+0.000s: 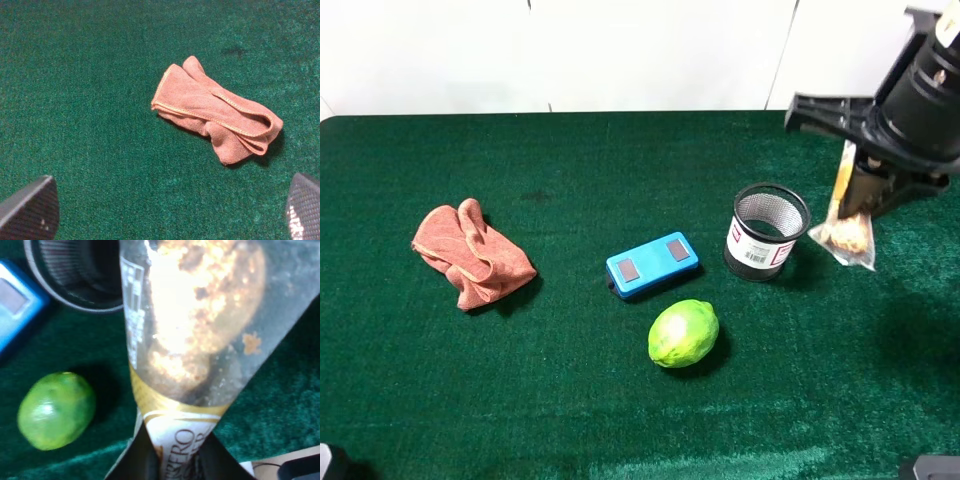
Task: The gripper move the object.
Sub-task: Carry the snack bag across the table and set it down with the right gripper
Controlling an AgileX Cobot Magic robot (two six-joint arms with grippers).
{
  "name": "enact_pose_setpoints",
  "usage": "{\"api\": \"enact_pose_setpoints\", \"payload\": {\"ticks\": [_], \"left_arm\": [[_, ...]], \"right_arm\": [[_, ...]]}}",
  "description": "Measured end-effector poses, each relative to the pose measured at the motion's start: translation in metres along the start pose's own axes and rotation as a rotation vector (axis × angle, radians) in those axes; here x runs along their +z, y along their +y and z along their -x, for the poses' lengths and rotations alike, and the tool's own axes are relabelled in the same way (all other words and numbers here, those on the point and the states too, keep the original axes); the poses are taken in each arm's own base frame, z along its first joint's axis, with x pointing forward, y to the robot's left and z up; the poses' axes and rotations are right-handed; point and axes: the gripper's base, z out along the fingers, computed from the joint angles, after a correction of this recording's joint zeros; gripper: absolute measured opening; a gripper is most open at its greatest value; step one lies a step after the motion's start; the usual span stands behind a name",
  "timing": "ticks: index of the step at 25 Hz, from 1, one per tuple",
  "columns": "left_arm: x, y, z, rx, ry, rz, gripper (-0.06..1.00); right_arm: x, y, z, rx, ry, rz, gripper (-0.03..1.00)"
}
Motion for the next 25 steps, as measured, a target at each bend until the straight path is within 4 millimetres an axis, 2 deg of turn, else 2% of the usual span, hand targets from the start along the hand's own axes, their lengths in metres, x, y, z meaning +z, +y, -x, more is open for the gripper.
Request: {"api": "enact_pose_setpoints", "payload": {"ticks": [10,19,25], "left_arm": [[0.000,0.000,0.000,0.000,0.000,0.000,0.91],[0.000,0.000,0.000,0.000,0.000,0.000,0.91],[0.000,0.000,0.000,0.000,0.000,0.000,0.91]], "right_arm": [[0.038,-0.018,-0.001,0.068,0.004,0.026,0.05],[0.054,-0.043,0.012,0.138,-0.032,0.046,0.05],[0.067,-0.055,0.014,0.182,-0.059,0.070,0.05]]}}
